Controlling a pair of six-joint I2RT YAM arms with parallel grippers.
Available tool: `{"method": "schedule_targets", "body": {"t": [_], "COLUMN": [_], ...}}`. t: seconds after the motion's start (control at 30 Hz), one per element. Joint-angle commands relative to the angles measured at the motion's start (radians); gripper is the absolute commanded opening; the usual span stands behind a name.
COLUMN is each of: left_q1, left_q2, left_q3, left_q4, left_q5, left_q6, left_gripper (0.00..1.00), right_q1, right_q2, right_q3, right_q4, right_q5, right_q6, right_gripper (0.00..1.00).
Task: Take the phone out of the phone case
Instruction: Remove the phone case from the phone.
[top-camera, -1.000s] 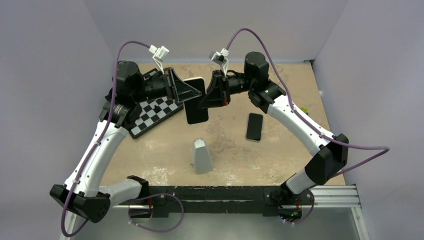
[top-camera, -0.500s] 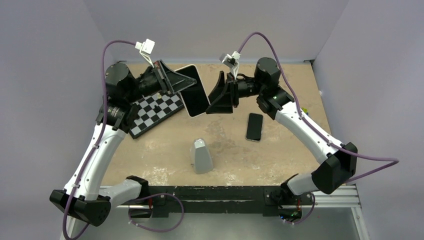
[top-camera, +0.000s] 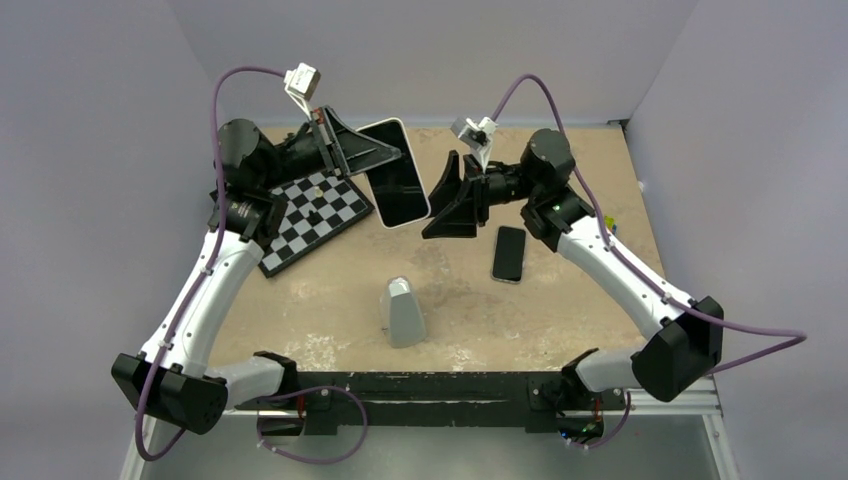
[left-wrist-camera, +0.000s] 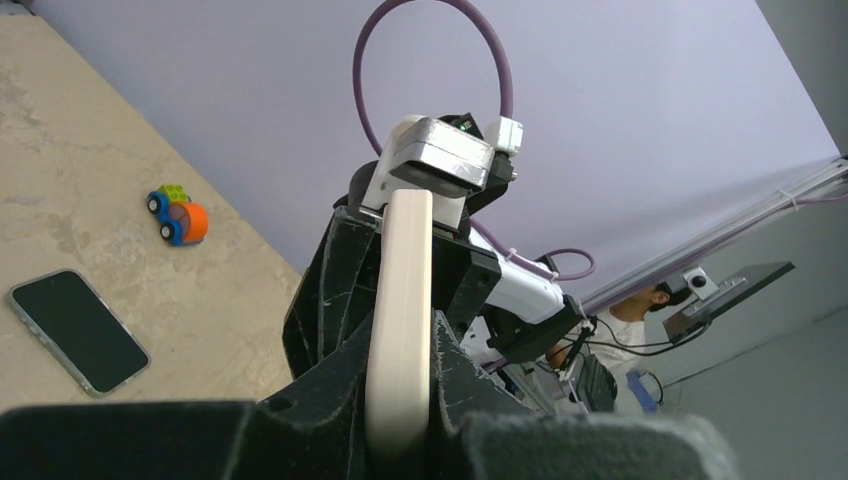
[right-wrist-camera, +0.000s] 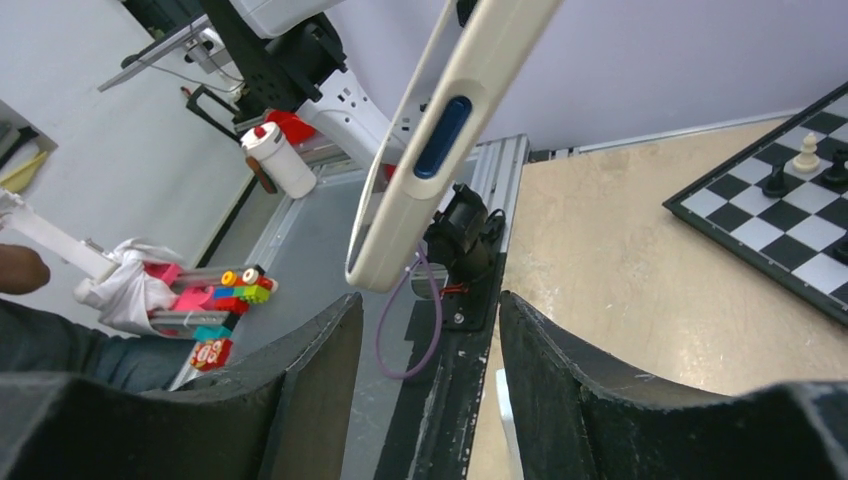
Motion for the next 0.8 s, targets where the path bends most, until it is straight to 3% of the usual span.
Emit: {"method": "schedule_targets", "body": {"t": [0.0,0.4,0.6,0.7,0.77], "left_q1": [0.008,0.008,0.008,0.008,0.009], "left_q2": [-0.023,-0.021,-0.020,-0.012,-0.002], "left_q3": [0.014,0.026,0.025,0.015,0.009], "left_q4": [0.079,0.026,0.051,0.100,0.123], "left_q5": [0.056,0.071,0.082,0.093,0.099], "left_q6": [-0.003,0.062,0.026,-0.039,-0.087], "left_gripper": [0.00,0.00,0.00,0.00,0.00], "right_q1": [-0.005,0.002,0.016,0.029,0.039], "right_q2": [-0.029,0.025,0.046,0.037,0.024], "right_q3": [0.019,0.052,0.050,0.034,0.031], "right_q4": [0.120,0.283,0.316,0.348,0.332], "right_q5": [-0.040,-0.058,-0.068,-0.065,-0.038], "right_q6": [0.034,0.175,0.173,0.146,0.083], "right_gripper": [0.56,0.44,0.22,0.03,0.00]}}
